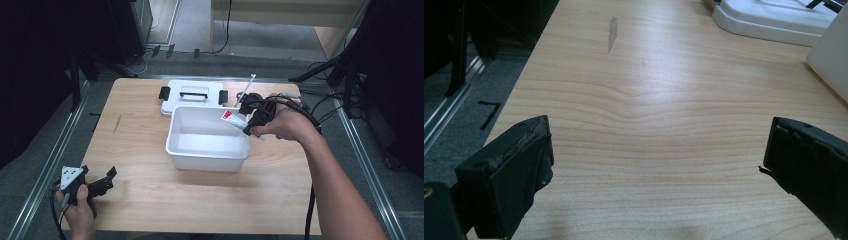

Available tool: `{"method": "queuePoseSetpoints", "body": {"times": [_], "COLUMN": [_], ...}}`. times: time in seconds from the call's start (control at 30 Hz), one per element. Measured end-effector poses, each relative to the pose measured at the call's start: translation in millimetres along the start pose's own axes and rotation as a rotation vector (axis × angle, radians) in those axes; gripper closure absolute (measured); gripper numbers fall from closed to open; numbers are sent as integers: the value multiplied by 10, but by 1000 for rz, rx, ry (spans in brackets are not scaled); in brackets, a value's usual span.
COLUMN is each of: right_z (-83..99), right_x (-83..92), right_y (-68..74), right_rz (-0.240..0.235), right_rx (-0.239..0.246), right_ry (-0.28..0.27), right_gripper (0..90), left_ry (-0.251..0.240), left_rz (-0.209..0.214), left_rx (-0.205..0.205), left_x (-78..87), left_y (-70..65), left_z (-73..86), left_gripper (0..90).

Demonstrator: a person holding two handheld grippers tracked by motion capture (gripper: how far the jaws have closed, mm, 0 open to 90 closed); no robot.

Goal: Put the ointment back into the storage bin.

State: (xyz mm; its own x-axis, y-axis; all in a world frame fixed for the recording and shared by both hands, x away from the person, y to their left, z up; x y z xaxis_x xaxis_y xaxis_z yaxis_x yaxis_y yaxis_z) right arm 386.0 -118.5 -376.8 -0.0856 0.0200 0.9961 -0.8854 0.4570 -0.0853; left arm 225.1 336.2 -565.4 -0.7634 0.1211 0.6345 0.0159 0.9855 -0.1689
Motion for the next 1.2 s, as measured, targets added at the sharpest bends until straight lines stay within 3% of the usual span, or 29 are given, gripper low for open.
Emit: {"method": "queuePoseSetpoints", "body": {"times": [0.03, 0.1, 0.13, 0.3, 0.37, 0.4, 0.43, 0.9, 1.2], "right_z": [-12, -58, -58, -145, -155, -180, -190, -335, -391], "right_x": [1, -3, -3, -36, -43, -64, -74, -167, -340], "right_y": [11, 54, 54, 170, 184, 229, 237, 359, 388], "right_rz": [-2, -2, -2, 8, 3, -11, -13, -35, -48], "right_rx": [11, 77, 77, 219, 233, 277, 289, 341, 353], "right_ry": [-2, -12, -12, -13, -16, -11, -8, 22, 48], "right_gripper": [710, 710, 710, 708, 708, 708, 708, 708, 708], "left_ry": [1, 2, 2, 6, 6, 5, 4, 7, 9], "left_rz": [0, 1, 1, 2, 2, 2, 2, 3, 2], "left_rx": [0, 1, 1, 4, 4, 3, 3, 2, -1], "left_x": [0, -2, -2, -3, -3, -4, -5, -8, -13], "left_y": [0, -1, -1, -3, -2, -2, -3, -2, -3], "left_z": [0, 0, 0, -1, -2, -2, -2, -3, -4], "left_gripper": [1, 1, 1, 1, 1, 1, 1, 1, 1]}}
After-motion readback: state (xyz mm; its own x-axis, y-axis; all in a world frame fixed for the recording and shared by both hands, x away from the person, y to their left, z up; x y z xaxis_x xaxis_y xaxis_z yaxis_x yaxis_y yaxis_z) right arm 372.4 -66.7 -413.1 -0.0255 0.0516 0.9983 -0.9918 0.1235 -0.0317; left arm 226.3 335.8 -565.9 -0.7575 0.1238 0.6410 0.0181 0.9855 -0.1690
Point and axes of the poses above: each handheld gripper's, and its own axes: x roughly backward along the jaws, z roughly out of its underside, y roughly to its left, the point moved 3 cm from there along -x, roughly forward along the jaws, and after that the axes turned 13 degrees about y, right-handed, at the moved point
